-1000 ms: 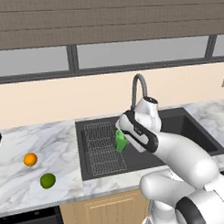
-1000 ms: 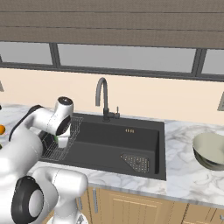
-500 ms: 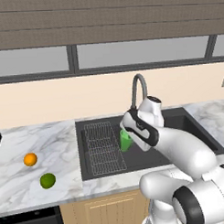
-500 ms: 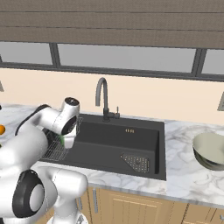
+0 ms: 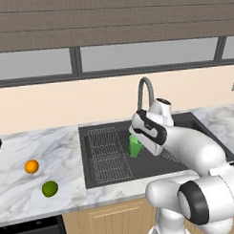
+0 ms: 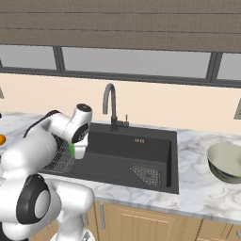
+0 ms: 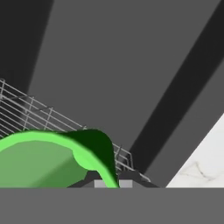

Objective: Remove the orange and lime from the sink. Then move the bowl and cup from the counter to the sink for washing.

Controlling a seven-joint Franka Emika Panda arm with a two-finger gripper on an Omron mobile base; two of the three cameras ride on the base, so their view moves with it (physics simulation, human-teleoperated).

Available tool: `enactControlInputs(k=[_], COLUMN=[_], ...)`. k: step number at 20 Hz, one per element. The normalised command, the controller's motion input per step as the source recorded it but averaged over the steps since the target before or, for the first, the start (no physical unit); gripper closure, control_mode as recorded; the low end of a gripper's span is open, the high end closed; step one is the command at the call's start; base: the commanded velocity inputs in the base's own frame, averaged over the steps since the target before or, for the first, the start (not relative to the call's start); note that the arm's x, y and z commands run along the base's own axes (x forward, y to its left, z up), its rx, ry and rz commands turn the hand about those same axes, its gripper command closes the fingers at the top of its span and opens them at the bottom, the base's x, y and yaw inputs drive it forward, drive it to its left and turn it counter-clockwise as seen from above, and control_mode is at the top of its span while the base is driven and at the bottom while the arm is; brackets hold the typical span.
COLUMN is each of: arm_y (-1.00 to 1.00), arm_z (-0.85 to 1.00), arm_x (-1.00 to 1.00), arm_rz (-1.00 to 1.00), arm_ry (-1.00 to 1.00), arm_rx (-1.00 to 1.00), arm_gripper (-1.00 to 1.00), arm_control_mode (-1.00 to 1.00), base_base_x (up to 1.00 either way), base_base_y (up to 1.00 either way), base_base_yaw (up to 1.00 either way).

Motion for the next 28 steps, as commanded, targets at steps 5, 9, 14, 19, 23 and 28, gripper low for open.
enactControlInputs(k=[5, 9, 14, 19, 23, 28], arm_y=[-0.14, -0.14, -0.07, -0.02, -0.01, 0.00], arm_z=[-0.13, -0.16, -0.18, -0.14, -0.14, -0.16], arm_x=[0.02, 0.04, 0.07, 0.06, 0.05, 0.07], arm_rz=[0.00, 0.00, 0.00, 0.00, -0.01, -0.01], arm_ry=[0.00, 0.00, 0.00, 0.00, 0.00, 0.01], arm_rx=[-0.02, -0.07, -0.07, 0.00, 0.00, 0.00], arm_gripper=[1.00, 1.00, 1.00, 1.00, 1.00, 1.00], arm_control_mode=[-1.00, -1.00, -1.00, -1.00, -1.00, -1.00], base_base_x=[0.00, 0.00, 0.00, 0.00, 0.00, 0.00], base_base_y=[0.00, 0.00, 0.00, 0.00, 0.00, 0.00], base_base_yaw=[0.00, 0.00, 0.00, 0.00, 0.00, 0.00])
